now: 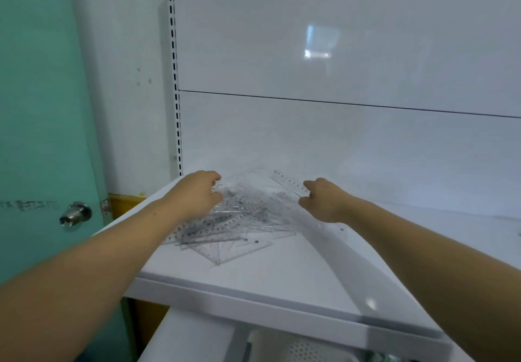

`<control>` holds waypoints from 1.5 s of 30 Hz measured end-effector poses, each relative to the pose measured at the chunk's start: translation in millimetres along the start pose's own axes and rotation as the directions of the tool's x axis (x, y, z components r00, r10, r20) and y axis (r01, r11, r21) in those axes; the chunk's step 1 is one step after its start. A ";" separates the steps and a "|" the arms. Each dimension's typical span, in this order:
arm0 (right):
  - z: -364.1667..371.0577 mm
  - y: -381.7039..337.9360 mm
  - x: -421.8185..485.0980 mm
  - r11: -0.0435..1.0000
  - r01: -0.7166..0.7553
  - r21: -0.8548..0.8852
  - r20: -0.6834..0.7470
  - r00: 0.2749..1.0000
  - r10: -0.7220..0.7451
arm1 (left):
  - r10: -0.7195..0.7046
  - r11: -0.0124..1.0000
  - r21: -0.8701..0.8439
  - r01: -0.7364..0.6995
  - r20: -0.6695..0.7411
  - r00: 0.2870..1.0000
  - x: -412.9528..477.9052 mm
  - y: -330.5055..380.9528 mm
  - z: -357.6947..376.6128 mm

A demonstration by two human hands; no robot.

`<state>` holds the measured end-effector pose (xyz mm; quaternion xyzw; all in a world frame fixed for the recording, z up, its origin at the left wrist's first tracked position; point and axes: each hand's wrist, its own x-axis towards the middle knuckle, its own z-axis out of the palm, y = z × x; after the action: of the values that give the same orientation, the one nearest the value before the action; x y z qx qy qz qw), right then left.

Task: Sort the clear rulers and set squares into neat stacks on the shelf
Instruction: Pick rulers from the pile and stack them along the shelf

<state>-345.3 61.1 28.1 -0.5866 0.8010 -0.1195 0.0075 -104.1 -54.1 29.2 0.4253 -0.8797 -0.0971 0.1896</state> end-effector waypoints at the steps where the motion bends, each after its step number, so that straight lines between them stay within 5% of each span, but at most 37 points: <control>1: -1.1 2.8 -2.4 1.000 -0.007 0.013 -0.039 0.999 0.008 | 0.002 1.000 -0.007 -0.002 -0.001 1.000 0.5 0.6 -1.3; 8: -0.9 37.1 -43.2 0.988 -0.105 0.115 -0.123 0.985 0.119 | 0.088 0.984 -0.145 -0.106 -0.121 0.989 7.6 28.7 4.6; 18: -41.5 147.7 -153.4 0.948 -0.302 0.100 -0.369 0.874 0.317 | 0.366 0.924 -0.121 -0.362 0.013 0.931 -21.2 181.0 72.7; 31: -118.2 391.5 -341.5 0.805 -0.591 -0.053 -0.381 0.757 0.531 | 0.363 0.927 -0.161 -0.340 0.147 0.920 -44.0 429.2 180.8; 45: -116.2 497.2 -260.4 0.905 -0.422 -0.048 -0.229 0.887 0.401 | 0.230 0.972 -0.078 -0.221 0.128 0.965 47.0 476.6 221.5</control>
<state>-748.1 468.4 8.0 -0.3867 0.9080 -0.1389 -0.0817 -561.8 206.4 -2.1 0.3087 -0.9297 -0.1314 0.1523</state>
